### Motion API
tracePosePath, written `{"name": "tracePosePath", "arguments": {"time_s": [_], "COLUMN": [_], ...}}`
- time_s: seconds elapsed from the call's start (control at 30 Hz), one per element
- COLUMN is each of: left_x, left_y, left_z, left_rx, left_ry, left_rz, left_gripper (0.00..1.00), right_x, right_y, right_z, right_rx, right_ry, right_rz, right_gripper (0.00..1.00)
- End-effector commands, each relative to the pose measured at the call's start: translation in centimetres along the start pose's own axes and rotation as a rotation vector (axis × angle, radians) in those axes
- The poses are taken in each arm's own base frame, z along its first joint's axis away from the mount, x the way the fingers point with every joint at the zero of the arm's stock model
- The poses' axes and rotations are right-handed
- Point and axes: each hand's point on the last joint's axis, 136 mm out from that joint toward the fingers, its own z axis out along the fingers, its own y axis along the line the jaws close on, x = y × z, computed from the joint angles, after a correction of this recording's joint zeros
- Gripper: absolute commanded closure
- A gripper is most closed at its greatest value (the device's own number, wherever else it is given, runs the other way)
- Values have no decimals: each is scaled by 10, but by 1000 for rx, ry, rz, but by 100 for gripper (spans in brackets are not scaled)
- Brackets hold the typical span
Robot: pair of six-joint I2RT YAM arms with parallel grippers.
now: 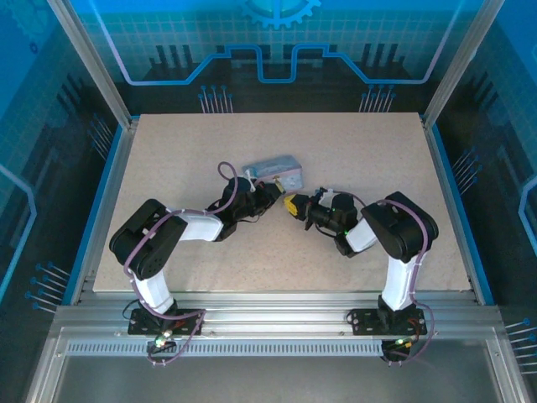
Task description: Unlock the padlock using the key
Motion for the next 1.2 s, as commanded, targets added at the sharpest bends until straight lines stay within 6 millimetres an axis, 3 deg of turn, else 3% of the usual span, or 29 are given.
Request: {"name": "tracePosePath", "arguments": {"time_s": [0.0, 0.17, 0.87, 1.17], "left_x": [52, 52, 59, 47], "left_y": [-38, -39, -32, -7], "left_z": [-5, -5, -4, -4], "left_rx": [146, 147, 118, 21], "left_ry": [215, 217, 239, 193], "left_rz": [30, 32, 42, 51], "left_gripper": [100, 100, 100, 100], "right_x": [9, 8, 7, 7], "right_y": [22, 35, 20, -12], "right_z": [7, 8, 7, -25], "right_rx": [-3, -56, 69, 190], "right_ry": [5, 13, 28, 47], "right_rz": [-70, -95, -171, -200], "right_gripper": [100, 100, 99, 72]}}
